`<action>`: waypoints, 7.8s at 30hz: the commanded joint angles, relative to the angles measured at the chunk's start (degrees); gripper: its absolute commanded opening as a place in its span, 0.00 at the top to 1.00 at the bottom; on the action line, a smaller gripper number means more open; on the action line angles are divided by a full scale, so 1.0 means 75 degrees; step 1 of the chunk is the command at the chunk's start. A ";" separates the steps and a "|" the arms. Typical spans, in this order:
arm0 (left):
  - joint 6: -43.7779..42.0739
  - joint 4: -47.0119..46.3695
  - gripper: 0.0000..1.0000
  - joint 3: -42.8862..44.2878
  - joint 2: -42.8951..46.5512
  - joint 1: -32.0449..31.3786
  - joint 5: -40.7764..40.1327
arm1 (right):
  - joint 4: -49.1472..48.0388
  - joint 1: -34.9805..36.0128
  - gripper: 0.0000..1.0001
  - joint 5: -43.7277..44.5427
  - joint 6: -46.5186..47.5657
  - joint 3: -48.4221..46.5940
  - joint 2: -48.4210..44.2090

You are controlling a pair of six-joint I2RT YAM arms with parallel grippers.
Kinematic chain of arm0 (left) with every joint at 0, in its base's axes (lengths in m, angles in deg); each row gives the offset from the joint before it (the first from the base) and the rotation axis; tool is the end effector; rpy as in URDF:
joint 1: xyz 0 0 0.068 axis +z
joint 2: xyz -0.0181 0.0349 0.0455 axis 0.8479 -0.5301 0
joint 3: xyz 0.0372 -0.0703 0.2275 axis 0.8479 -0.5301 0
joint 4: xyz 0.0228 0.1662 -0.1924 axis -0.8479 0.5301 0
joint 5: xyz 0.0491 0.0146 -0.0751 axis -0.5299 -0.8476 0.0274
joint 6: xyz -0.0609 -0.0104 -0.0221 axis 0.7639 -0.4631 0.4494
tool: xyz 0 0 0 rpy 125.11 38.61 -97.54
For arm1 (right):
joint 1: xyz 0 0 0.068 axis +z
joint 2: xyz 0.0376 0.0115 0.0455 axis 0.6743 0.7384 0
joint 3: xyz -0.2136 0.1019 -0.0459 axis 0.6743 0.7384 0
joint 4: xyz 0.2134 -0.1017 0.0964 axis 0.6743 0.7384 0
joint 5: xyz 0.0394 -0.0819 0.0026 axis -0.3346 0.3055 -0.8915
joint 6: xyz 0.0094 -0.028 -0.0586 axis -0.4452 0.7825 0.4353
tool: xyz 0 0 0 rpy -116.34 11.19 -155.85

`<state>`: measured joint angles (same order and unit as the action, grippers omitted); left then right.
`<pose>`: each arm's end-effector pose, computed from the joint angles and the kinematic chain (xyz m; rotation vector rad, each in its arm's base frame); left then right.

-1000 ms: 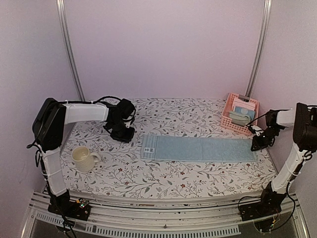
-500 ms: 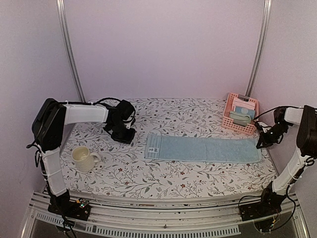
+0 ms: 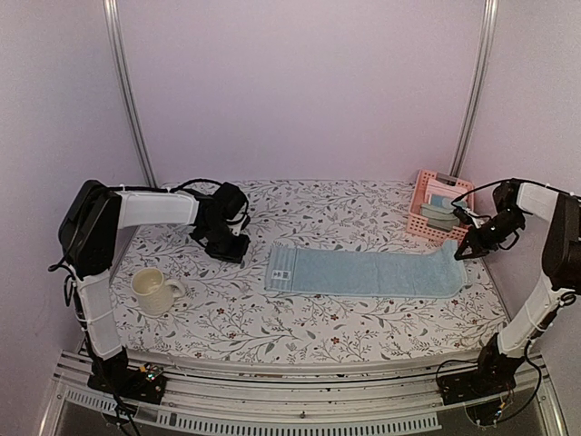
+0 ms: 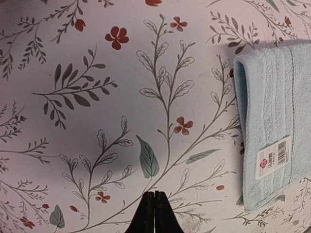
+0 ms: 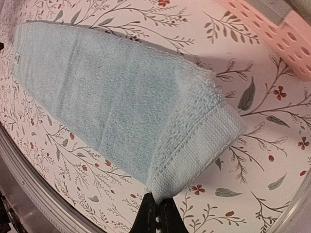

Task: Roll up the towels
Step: Pick up the towel from the center of the board, then fold the towel at the center of the board, then rotate the towel at the center of the board.

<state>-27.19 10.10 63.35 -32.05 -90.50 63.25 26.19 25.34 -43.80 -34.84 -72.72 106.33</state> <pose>0.3202 -0.2042 0.1242 0.3353 2.8050 -0.2112 0.2825 -0.0617 0.1793 -0.4516 2.7850 0.5904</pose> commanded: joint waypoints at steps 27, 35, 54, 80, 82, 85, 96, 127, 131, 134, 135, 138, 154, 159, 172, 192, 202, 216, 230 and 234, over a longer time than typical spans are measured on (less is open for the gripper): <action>0.0616 -0.0527 0.97 -0.0319 -0.0379 -0.0584 0.0891 | -0.0876 0.4835 0.97 -0.3152 -0.2775 -0.2714 0.3004; 0.0894 -0.0626 0.97 -0.0273 -0.0457 -0.0729 0.1014 | -0.2159 0.5307 0.98 -0.3761 -0.4249 -0.3291 0.3541; 0.1344 -0.1155 0.96 -0.0536 -0.0496 -0.0997 0.1239 | -0.2932 0.6524 0.98 -0.4220 -0.5976 -0.4600 0.4865; 0.1475 -0.1848 0.97 -0.1345 0.0143 -0.0983 0.1068 | -0.4301 0.6956 0.98 -0.3746 -0.7799 -0.5506 0.5947; 0.1480 -0.1851 0.97 -0.1356 0.0135 -0.0985 0.1071 | -0.4377 0.7007 0.98 -0.3699 -0.7870 -0.5574 0.5990; 0.1469 -0.1850 0.97 -0.1373 0.0155 -0.0980 0.1060 | -0.4526 0.7045 0.98 -0.3496 -0.8062 -0.5672 0.6077; 0.1455 -0.1874 0.97 -0.1461 0.0215 -0.0959 0.1022 | -0.4888 0.7111 0.98 -0.3278 -0.8440 -0.5869 0.6476; 0.0804 -0.0747 0.96 0.0817 0.1072 -0.1008 0.1045 | -0.3575 0.4879 0.50 -0.1253 -0.3311 -0.4613 0.1258; 0.0673 -0.1482 0.96 0.0901 0.0846 -0.0888 0.1641 | -0.4300 0.4122 0.01 -0.1575 -0.3141 -0.3362 0.0642; 0.0795 -0.2136 0.98 0.0698 0.0614 -0.0721 0.2360 | -0.3615 0.3803 0.01 -0.2897 -0.2787 -0.3140 0.0901; 0.0865 -0.2298 0.99 0.0676 0.0508 -0.0669 0.2556 | -0.3343 0.3865 0.04 -0.2968 -0.2358 -0.3072 0.0990; 0.0970 -0.2554 1.00 0.0742 0.0150 -0.0575 0.2871 | -0.2850 0.4021 0.22 -0.3138 -0.1955 -0.2731 0.1242; 0.1710 -0.3186 1.00 0.0341 -0.1539 0.0325 0.3537 | -0.2803 0.4185 0.64 -0.1782 -0.1363 -0.0777 0.2869; 0.1516 -0.3021 1.00 0.0697 -0.1946 0.0654 0.3567 | -0.2988 0.4551 0.65 -0.1333 -0.1275 0.0136 0.2792; 0.0187 -0.1384 1.00 0.3895 -0.3176 0.0843 0.3235 | -0.1803 0.6848 0.65 -0.2370 -0.0334 0.0703 0.1645; 0.1026 -0.3220 1.00 0.1314 -0.1565 -0.0313 0.3592 | -0.2045 0.4648 0.71 -0.2566 -0.0931 -0.2687 0.3539; 0.0513 -0.2541 1.00 0.2016 -0.2608 0.0151 0.3214 | -0.2699 0.5466 0.74 -0.1604 -0.1145 -0.0935 0.3638; -0.0257 -0.2290 1.00 0.3496 -0.2293 0.0357 0.4210 | -0.1103 0.6917 0.66 -0.3297 -0.0541 -0.1251 0.2924; 0.1017 -0.6185 1.00 -0.2482 0.1268 -0.1337 0.5951 | -0.1621 0.5726 0.65 -0.3121 -0.2006 -0.4275 0.3903; 0.0734 -0.6010 1.00 -0.2966 0.1343 -0.2073 0.5777 | -0.1767 0.5888 0.65 -0.3325 -0.2693 -0.5204 0.4586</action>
<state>-20.50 -32.93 43.96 -23.04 -101.89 106.18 15.11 67.79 -68.34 -48.90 -106.25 135.48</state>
